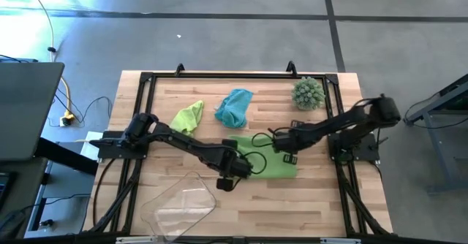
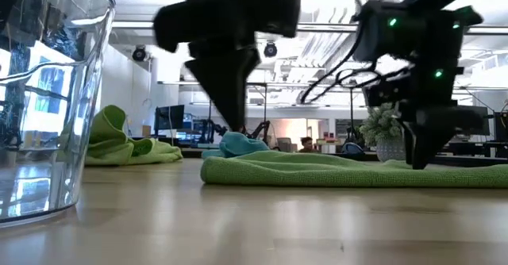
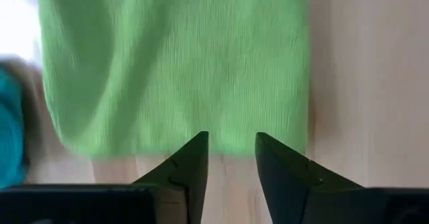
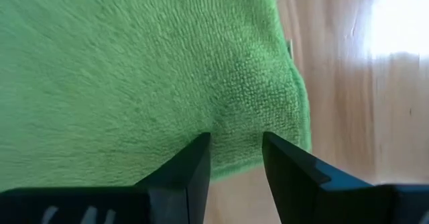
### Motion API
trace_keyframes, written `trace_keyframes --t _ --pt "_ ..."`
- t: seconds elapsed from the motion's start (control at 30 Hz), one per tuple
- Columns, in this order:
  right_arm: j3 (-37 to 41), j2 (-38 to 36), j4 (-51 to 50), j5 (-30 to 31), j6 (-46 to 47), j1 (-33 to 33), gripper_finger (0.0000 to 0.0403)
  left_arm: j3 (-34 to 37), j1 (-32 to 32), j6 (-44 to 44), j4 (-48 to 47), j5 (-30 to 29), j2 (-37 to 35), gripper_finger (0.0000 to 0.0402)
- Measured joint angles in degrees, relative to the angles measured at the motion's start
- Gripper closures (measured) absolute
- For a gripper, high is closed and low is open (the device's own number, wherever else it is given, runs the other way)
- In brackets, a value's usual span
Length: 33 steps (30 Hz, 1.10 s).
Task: Roll microfiber towels into tight, uniform cylinder then place into a basket
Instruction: Roll the green microfiber cloth
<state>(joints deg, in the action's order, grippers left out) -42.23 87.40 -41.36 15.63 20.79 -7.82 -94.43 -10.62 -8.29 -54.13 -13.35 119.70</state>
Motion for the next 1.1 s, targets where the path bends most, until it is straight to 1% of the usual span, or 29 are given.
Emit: trace_keyframes --t 0.1,0.2,0.3,0.4,0.5,0.57,0.87,0.97,1.1 --pt "2.9 -3.3 2.2 -0.3 2.6 0.0 0.0274 0.0 0.9 0.7 3.7 1.2 0.0 0.0293" --pt "5.7 -4.8 5.1 -0.6 4.9 0.0 0.0274 -0.1 1.9 -1.7 6.3 1.4 0.7 0.0295" --pt "7.9 -5.1 8.5 -1.1 5.4 0.0 0.0274 0.0 2.7 -2.9 5.9 1.9 2.1 0.0299" --pt "9.0 -5.2 10.0 -1.1 6.3 -0.1 0.0274 0.0 3.2 -3.6 5.7 4.1 4.3 0.0303" --pt "9.2 -5.2 10.6 -1.1 6.3 -0.1 0.0274 0.0 3.3 -3.9 5.0 6.5 6.7 0.0307" --pt "9.2 -5.2 10.7 -1.1 6.1 -0.1 0.0274 -0.2 3.0 -4.8 3.8 7.5 7.1 0.0311" --pt "9.2 -5.1 11.6 0.0 5.8 -0.1 0.0274 -0.2 0.7 -6.3 2.9 9.7 6.7 0.0324" --pt "9.1 -5.2 11.4 0.1 5.8 -0.1 0.0274 -1.0 0.7 -6.1 2.7 9.8 6.7 0.0325" --pt "6.4 -6.2 6.7 -0.2 6.2 -0.5 0.0274 -3.1 0.7 -4.4 2.1 6.2 6.5 0.0326"
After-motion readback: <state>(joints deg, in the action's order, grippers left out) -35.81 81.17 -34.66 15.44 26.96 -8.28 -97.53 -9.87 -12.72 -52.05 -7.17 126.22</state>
